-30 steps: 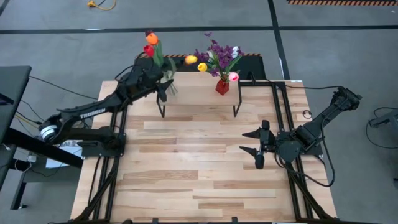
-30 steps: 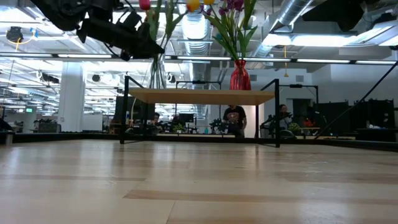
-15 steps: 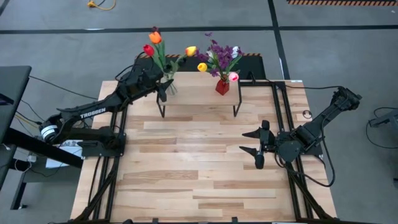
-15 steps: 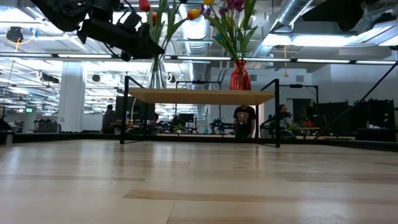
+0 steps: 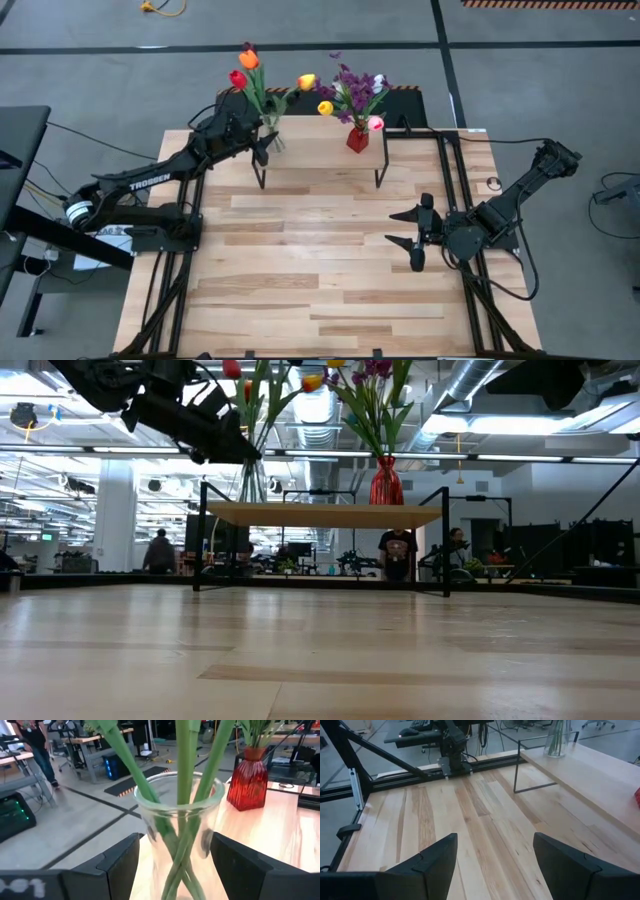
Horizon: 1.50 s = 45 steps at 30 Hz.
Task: Pick and place flowers into a vace then onto a shelf
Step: Put the transparent vase with flowers on the shelf, then return to Home Position
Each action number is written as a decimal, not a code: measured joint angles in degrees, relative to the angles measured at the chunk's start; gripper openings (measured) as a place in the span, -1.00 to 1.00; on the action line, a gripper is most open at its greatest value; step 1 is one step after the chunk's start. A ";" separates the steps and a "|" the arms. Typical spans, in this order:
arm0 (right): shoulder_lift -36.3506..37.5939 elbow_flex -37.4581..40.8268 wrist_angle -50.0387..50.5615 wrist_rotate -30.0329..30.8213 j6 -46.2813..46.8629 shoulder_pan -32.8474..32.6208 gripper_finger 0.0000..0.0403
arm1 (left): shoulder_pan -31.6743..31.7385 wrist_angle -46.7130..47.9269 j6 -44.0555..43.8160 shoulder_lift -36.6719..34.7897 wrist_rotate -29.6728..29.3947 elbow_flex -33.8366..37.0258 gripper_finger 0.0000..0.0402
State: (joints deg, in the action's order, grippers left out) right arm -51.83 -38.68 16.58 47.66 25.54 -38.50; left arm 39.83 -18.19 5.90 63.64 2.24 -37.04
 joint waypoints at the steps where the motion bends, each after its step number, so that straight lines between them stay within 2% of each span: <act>1: 0.00 0.00 -0.02 0.00 0.00 0.00 0.27 | 0.00 -0.10 0.04 -0.09 0.11 0.00 0.16; 19: 0.00 0.00 -0.44 -0.17 0.01 -0.01 0.27 | 0.02 5.19 1.90 -5.25 1.47 -0.04 0.17; 27: 0.00 0.00 -0.43 -1.23 0.02 -0.02 0.27 | 0.02 9.83 2.46 -9.34 -2.61 -0.04 0.17; 33: 0.00 0.00 -0.44 -1.25 0.02 -0.02 0.27 | 0.02 14.42 2.20 -13.58 -3.06 -0.04 0.17; 39: 0.00 0.00 -0.23 -1.29 -0.15 -0.04 0.27 | -0.23 24.05 -4.89 -20.61 -2.50 -0.04 0.17; 41: 0.00 0.00 1.35 -1.31 -3.62 -0.04 0.27 | -1.29 26.89 -7.55 -23.47 -1.50 -0.03 0.17; 45: 0.00 0.00 4.62 -2.08 -4.34 0.01 0.27 | -5.92 22.43 -11.84 -29.85 -0.65 3.84 0.17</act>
State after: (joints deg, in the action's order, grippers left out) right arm -51.83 -38.68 21.20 45.58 21.20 -38.49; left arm 33.91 4.24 -5.94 33.78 1.60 -33.20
